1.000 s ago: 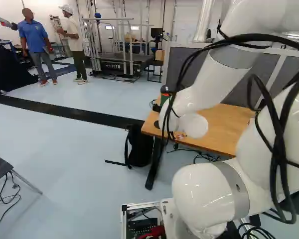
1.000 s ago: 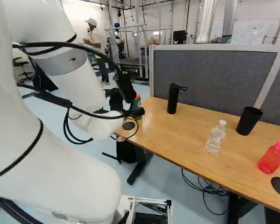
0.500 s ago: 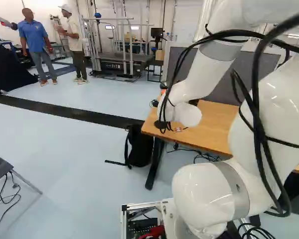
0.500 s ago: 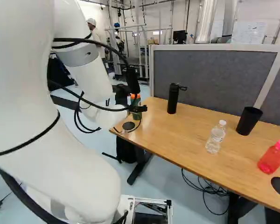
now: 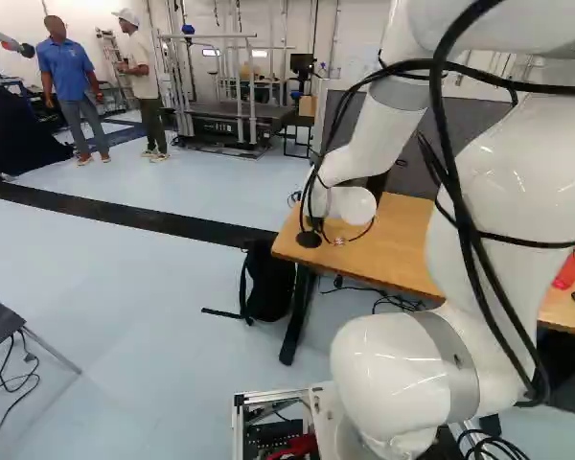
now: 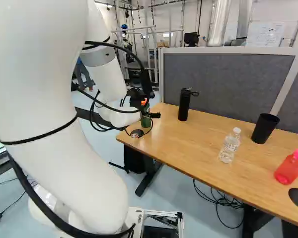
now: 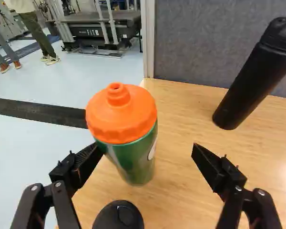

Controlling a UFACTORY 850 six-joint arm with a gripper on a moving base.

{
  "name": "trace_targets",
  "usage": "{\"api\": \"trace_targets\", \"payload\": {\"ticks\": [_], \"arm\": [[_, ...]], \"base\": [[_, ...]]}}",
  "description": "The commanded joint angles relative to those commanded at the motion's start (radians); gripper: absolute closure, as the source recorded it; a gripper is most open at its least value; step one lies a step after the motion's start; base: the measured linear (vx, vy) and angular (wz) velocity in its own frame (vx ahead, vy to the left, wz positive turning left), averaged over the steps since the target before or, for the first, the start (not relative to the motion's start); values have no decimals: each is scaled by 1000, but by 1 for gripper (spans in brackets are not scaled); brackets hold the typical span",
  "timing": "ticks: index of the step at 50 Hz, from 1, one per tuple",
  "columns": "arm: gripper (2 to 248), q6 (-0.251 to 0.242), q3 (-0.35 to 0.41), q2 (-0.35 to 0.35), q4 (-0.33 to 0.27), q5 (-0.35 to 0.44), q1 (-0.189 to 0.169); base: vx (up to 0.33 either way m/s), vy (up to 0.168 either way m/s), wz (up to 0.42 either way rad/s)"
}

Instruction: Pick up the green bottle from the table

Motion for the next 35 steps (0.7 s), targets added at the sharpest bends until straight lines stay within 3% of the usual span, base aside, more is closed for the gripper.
{"api": "trace_targets", "payload": {"ticks": [12, 32, 33, 35], "arm": [[3, 0, -55, -49, 10, -43, -4], [3, 0, -64, -57, 11, -45, -5], [16, 0, -64, -57, 11, -45, -5], [16, 0, -64, -57, 11, -45, -5]], "base": [[0, 0, 0], [0, 0, 0], [0, 0, 0], [0, 0, 0]]}}
